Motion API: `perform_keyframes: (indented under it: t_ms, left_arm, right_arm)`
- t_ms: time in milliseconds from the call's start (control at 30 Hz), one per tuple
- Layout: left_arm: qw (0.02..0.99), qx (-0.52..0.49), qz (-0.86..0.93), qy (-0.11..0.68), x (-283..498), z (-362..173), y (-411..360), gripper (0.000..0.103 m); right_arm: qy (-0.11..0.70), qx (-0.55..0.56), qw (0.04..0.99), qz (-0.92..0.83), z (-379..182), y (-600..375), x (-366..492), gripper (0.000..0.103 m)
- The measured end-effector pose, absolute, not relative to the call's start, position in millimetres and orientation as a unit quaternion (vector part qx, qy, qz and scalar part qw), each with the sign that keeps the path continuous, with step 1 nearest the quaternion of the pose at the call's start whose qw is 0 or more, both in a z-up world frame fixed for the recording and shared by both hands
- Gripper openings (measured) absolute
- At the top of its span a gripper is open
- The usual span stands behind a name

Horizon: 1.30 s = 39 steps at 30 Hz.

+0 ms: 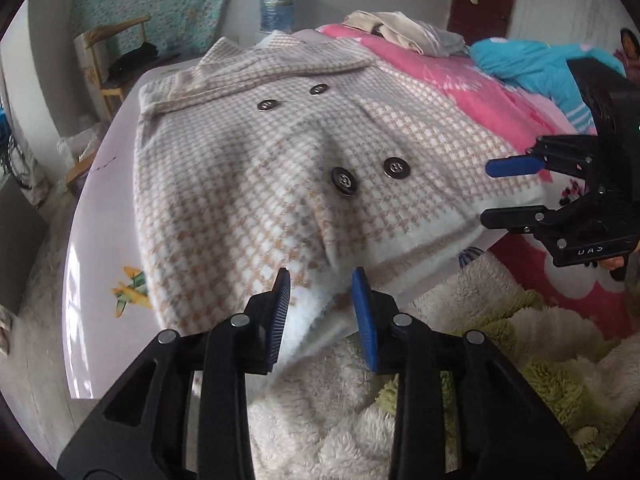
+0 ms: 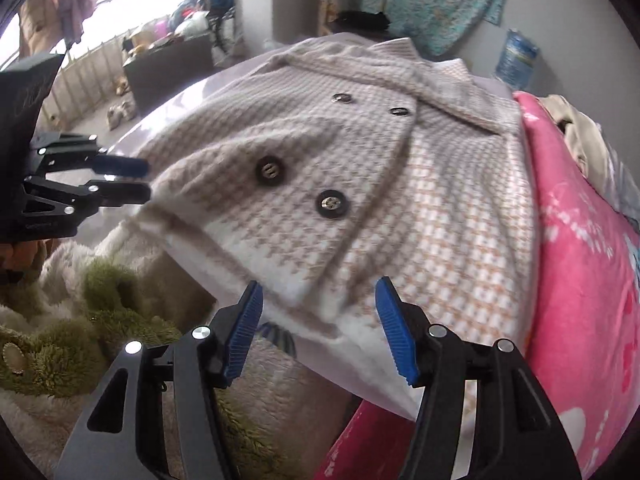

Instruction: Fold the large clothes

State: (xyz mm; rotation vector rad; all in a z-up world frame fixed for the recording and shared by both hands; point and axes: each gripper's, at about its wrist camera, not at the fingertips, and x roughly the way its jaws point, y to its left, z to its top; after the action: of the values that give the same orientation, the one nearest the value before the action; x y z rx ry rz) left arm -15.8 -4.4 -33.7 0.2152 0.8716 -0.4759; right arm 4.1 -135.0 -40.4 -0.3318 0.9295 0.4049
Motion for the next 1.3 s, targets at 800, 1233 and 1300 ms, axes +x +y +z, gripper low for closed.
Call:
perform_keyframes:
  t_ms: [800,1233,1300]
  left_arm:
    - [0.87,0.127,-0.234,0.415,4,-66,-14,0.032]
    - [0.83,0.169,-0.3,0.438,1,-52,-20,0.009]
    - [0.816,0.137,-0.301,0.474,11,-62,-14,0.01]
  right_arm:
    - [0.385,-0.35,0.826,0.217,-77,-80,4,0.025]
    - [0.444,-0.298,0.797,0.281,-52,-101,14,0.007]
    - [0.462,-0.296,0.789,0.278,-70,-101,18,0.008]
